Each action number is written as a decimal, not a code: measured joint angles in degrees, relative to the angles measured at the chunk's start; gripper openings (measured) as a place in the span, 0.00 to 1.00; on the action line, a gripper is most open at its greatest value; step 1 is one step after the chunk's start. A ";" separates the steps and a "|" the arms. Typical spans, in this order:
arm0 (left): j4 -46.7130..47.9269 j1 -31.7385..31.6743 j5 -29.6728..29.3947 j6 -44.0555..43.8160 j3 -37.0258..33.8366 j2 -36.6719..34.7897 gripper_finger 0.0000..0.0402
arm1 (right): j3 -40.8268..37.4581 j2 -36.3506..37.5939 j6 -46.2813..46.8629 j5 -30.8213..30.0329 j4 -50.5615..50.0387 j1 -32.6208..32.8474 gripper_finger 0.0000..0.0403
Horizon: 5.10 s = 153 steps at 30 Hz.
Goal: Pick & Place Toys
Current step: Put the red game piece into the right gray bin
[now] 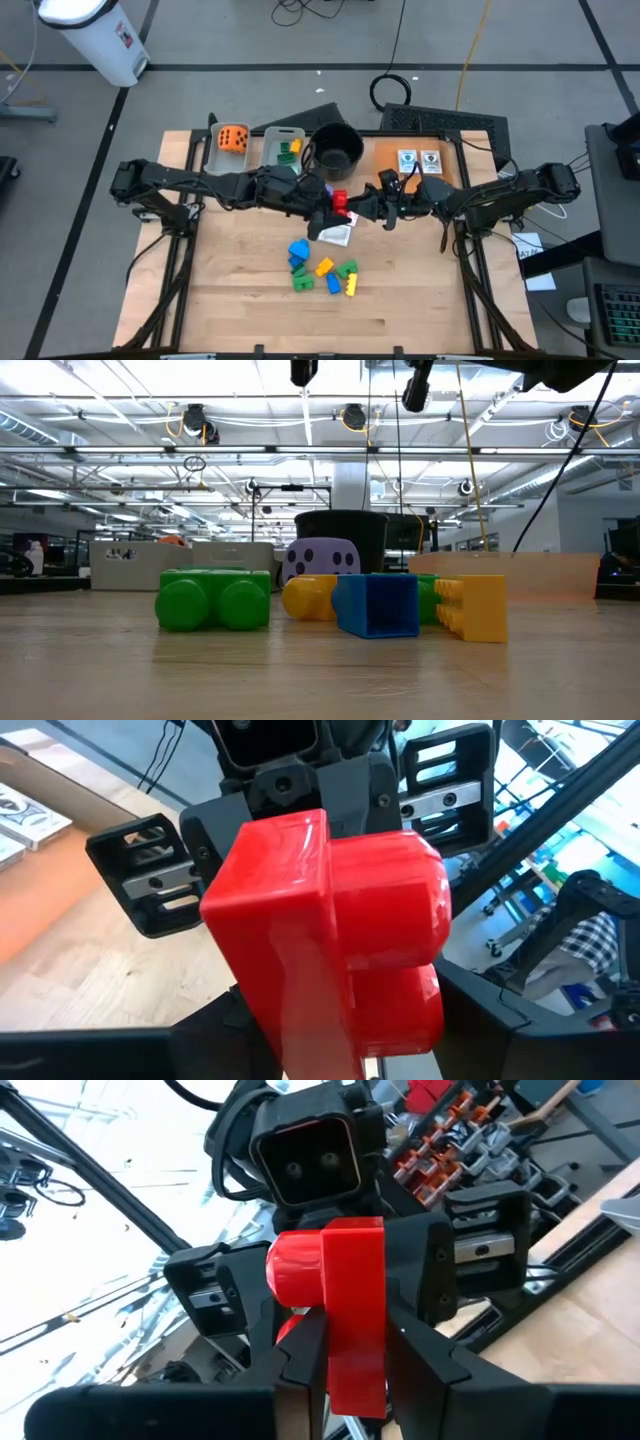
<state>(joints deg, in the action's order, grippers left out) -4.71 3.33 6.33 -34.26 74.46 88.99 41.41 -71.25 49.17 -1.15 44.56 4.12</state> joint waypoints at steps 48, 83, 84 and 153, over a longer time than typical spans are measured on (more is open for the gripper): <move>1.66 -4.07 7.19 2.18 0.20 -3.14 0.43 | -0.20 -0.11 -0.37 7.58 6.35 -4.41 0.43; 48.77 -46.55 8.31 26.66 0.11 0.89 0.44 | -0.07 1.43 0.70 4.14 -6.51 -18.93 0.42; 49.02 -47.03 7.94 27.32 0.12 2.15 0.44 | -0.07 1.43 0.70 4.15 -7.28 -19.15 0.42; 75.96 -47.12 -2.94 36.85 26.91 35.96 0.66 | -0.04 1.45 -3.39 15.03 -18.51 -25.16 0.42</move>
<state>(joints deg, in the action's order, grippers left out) 71.25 -43.79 3.39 2.59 101.36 124.95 41.36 -69.80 45.78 13.89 26.04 -21.04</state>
